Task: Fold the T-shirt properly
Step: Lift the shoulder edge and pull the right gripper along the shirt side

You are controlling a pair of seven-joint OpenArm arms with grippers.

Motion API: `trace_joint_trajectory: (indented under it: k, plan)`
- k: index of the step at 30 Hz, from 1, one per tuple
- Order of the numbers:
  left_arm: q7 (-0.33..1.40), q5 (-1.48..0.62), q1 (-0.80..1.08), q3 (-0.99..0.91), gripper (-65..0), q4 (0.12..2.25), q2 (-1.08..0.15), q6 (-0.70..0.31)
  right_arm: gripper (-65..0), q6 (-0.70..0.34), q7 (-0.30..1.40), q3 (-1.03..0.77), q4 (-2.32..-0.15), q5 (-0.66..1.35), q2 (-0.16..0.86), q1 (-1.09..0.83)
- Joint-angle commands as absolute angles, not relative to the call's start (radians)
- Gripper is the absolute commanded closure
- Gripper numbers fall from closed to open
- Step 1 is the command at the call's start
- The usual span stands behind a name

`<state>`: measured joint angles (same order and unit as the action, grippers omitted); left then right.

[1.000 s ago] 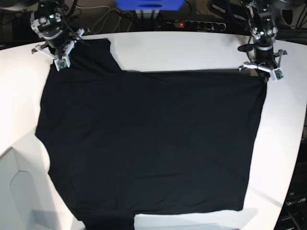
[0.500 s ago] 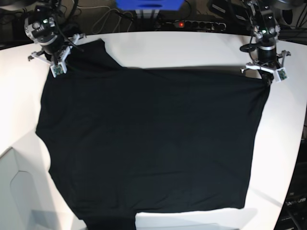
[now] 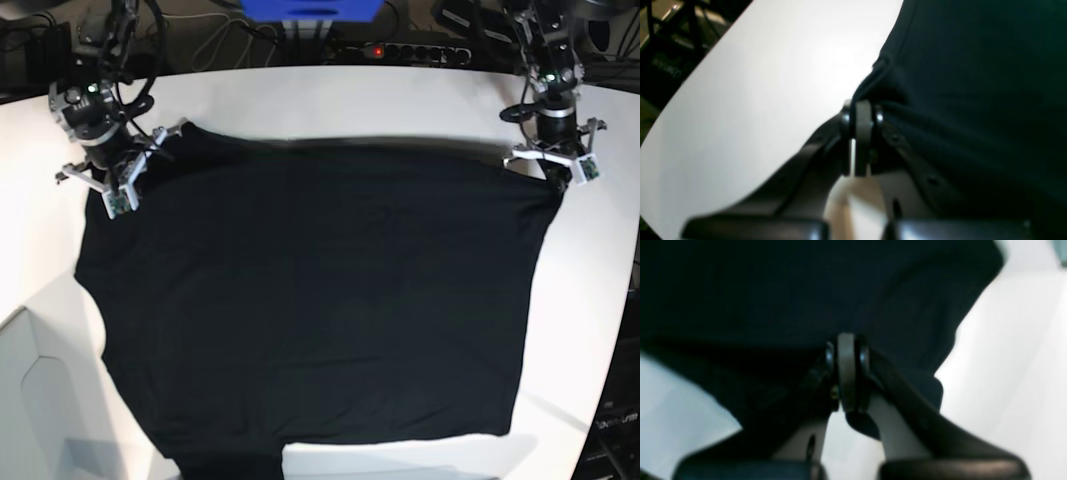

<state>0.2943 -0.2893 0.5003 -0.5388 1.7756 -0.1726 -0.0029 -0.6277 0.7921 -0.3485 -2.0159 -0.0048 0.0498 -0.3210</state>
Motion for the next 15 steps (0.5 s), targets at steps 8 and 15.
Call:
trace_joint_trajectory:
  k: [8, 15]
  plan:
    - [0.266, -0.285, 0.415, -0.544, 0.0, 1.782, -0.185, 0.007, 0.0, -0.639, 0.774, -0.335, -2.025, 0.002, 0.058, -0.16]
    - [0.38, -0.285, 0.306, -0.545, 0.0, 1.747, -0.185, 0.004, 0.0, -0.638, 0.774, -0.334, -2.009, 0.001, 0.058, -0.044]
